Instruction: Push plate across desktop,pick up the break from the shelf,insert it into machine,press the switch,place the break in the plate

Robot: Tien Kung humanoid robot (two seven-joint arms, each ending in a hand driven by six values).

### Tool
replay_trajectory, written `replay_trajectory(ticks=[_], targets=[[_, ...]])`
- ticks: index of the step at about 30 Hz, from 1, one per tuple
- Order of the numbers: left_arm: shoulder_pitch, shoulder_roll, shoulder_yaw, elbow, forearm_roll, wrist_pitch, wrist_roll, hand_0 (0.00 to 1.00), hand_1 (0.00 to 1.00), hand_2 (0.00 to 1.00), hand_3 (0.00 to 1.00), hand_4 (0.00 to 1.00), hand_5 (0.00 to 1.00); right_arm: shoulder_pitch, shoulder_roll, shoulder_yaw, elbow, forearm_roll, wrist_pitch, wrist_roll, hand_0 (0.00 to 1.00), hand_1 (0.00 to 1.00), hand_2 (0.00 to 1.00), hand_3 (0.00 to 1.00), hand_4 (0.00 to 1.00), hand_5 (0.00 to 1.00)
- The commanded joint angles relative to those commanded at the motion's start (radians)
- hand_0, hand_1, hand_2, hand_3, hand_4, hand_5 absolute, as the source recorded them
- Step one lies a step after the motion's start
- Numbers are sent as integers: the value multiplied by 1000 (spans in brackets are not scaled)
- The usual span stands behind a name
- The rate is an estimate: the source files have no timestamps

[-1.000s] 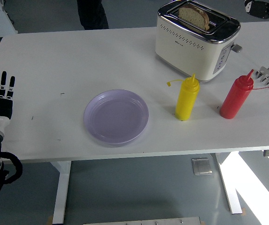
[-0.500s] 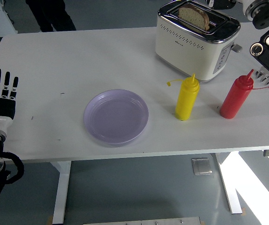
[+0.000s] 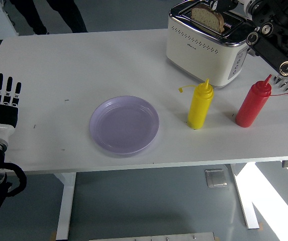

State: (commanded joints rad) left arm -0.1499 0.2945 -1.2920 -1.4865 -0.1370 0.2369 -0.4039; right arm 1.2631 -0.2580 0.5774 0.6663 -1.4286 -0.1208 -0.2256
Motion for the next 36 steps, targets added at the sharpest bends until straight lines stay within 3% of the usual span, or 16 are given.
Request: replay_trajectory(ticks=[1,8,19,36], targets=[[0,0,0,0,0,0,0,792,741,710,694,664,998,3,5,-3,-10,0,3,-4,711,718,744,722,726,254],[1,1,-2,2,0,0,-1,792,741,710,693,666,998,10,27,-4,-23,-18,13,-46,677,709,738,720,723,271],[1,0,1,4,1,2,-3,791,741,710,693,660,996,1,24,50,51,-70,-18,-56,675,702,733,716,709,244],[1,0,3,8,0,2,-5,791,742,709,688,654,991,-12,62,-38,20,-106,-1,-106,608,663,724,718,723,284]])
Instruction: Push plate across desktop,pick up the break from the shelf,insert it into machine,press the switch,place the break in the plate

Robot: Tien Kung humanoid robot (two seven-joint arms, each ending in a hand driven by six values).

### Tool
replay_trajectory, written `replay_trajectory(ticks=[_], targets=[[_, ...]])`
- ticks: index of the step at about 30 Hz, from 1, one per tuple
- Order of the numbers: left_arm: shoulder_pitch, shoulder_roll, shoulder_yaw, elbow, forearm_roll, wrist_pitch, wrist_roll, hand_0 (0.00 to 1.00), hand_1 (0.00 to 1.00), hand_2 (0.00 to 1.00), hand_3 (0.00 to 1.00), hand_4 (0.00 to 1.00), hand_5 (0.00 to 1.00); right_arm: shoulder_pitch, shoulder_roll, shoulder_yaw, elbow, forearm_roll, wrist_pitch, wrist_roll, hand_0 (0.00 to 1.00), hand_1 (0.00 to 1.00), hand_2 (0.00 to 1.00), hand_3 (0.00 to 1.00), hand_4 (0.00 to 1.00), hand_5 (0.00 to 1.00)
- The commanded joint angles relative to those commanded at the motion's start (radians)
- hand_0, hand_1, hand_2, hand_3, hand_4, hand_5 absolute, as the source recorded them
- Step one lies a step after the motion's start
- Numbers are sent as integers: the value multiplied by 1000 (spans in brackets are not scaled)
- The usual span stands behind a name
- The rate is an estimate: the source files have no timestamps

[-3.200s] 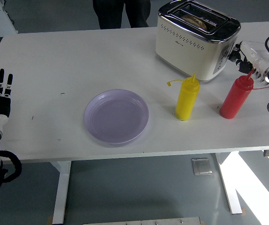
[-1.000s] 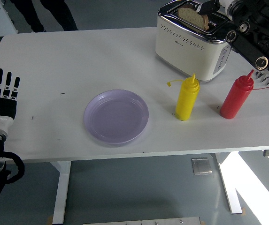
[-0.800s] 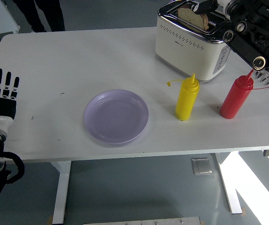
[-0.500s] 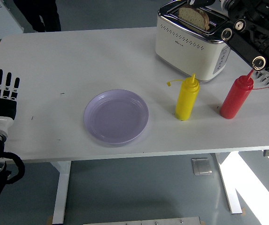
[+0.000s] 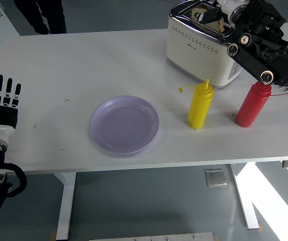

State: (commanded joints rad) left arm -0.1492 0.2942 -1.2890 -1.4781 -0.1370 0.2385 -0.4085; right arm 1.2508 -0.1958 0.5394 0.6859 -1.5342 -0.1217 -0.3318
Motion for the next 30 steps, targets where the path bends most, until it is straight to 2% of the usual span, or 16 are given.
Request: replay_trajectory(ticks=[1,6,7,12,13,18,19,24,25,30], targets=[[0,0,0,0,0,0,0,791,742,708,685,650,991,-1,2,-7,-3,-4,-2,-4,504,595,682,710,642,176],[0,0,2,2,0,0,-1,791,742,708,685,650,991,-7,12,-37,-13,-21,-18,-23,504,595,682,710,642,176],[0,0,2,2,0,0,-1,791,742,707,681,648,989,-8,13,-42,-15,-22,-21,-27,459,547,630,695,533,64],[0,0,5,3,-2,0,-4,791,742,707,681,648,989,-15,19,-63,-22,-31,-39,-35,459,547,630,695,533,64],[1,0,7,3,-3,0,-4,791,742,706,678,645,989,-16,20,-66,-23,-31,-43,-35,428,510,565,647,477,59],[1,-2,13,4,-4,0,-6,791,742,706,678,645,989,-18,22,-72,-25,-33,-72,-33,428,510,565,647,477,59],[1,-2,14,4,-4,0,-6,790,742,706,679,643,989,-18,22,-73,-25,-32,-78,-33,415,492,520,597,417,35],[3,-1,12,4,-4,2,-7,790,742,706,679,643,989,-22,24,-84,-26,-30,-93,-34,415,492,520,597,417,35],[3,-1,12,4,-4,2,-7,790,741,706,677,643,989,-23,25,-86,-25,-31,-95,-34,399,468,477,534,384,8],[3,-1,10,4,-5,1,-7,790,741,706,677,643,989,-25,25,-89,-13,-46,-133,-30,399,468,477,534,384,8]])
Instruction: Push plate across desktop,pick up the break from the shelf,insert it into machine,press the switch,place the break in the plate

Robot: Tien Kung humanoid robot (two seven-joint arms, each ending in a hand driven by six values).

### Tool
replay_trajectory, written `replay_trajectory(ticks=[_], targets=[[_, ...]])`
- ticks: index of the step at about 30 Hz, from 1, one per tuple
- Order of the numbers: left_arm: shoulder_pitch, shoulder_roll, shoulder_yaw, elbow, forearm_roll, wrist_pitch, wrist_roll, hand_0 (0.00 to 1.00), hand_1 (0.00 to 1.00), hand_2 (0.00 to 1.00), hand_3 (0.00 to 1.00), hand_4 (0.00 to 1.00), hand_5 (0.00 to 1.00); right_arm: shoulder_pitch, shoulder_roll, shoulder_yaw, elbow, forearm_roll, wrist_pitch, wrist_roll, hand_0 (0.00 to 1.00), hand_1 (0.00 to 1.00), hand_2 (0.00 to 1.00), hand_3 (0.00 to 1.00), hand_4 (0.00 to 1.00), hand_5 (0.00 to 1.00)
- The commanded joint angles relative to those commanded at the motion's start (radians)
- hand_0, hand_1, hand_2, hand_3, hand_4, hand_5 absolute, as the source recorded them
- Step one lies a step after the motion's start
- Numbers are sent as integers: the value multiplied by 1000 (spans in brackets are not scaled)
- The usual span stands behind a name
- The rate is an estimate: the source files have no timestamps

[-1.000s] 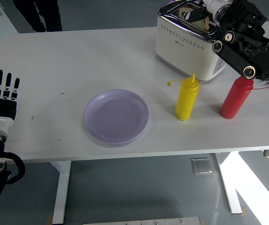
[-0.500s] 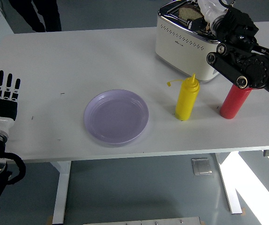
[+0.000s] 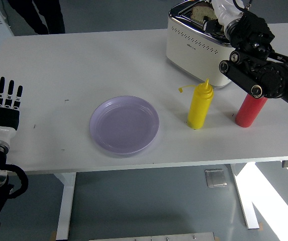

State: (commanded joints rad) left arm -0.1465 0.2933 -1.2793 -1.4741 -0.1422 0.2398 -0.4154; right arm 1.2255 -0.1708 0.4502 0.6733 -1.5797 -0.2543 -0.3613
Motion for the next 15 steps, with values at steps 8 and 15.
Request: replay_trajectory(ticks=[8,15], targets=[[0,1,-10,1,-9,-6,8,790,741,705,677,642,993,6,-10,38,21,-22,-84,24,386,453,453,451,174,2],[1,0,-13,-3,-13,-7,12,790,740,705,676,641,994,1,-23,103,52,-50,-104,29,388,454,452,449,165,2]])
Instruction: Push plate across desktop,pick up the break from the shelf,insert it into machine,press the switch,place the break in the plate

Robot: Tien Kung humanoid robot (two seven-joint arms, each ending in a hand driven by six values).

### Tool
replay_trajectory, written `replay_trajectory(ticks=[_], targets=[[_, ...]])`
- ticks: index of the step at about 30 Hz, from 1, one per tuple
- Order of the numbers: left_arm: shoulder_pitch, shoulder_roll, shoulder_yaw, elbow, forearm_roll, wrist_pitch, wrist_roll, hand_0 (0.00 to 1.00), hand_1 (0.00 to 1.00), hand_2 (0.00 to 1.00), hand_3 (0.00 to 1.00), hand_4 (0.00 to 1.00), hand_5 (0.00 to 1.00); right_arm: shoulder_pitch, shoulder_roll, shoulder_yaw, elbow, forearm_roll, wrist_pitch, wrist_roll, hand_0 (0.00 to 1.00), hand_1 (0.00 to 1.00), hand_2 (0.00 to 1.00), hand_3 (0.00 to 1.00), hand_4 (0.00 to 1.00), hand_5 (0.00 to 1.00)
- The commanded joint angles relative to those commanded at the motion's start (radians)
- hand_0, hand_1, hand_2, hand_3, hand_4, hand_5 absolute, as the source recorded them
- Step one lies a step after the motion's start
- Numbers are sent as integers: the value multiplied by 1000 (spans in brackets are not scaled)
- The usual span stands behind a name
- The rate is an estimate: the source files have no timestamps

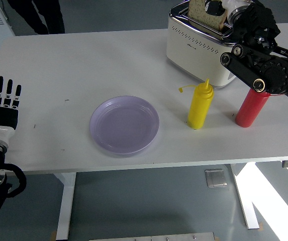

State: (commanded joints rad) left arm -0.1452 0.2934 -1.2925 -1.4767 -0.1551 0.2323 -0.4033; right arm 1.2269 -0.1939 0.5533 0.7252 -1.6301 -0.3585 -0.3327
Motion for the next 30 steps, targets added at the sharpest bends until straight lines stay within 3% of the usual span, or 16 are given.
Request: replay_trajectory(ticks=[9,14,22,23,30], targets=[[4,-1,-8,-9,0,0,2,790,739,705,676,642,995,-19,-54,169,139,-103,-5,0,389,453,451,447,161,2],[8,-1,-13,-13,0,1,1,789,739,705,677,641,995,-42,-118,260,260,-108,3,-11,378,444,448,446,149,2],[13,-2,-24,-18,2,1,1,789,739,705,678,644,998,-88,-222,303,474,37,48,-63,358,417,448,444,143,2],[13,-2,-25,-19,3,1,2,789,739,705,680,644,998,-93,-230,304,502,60,60,-74,329,379,449,445,145,2],[12,-2,-32,-17,2,0,4,789,739,705,679,644,998,-120,-276,289,703,269,168,-176,318,360,448,446,148,2]])
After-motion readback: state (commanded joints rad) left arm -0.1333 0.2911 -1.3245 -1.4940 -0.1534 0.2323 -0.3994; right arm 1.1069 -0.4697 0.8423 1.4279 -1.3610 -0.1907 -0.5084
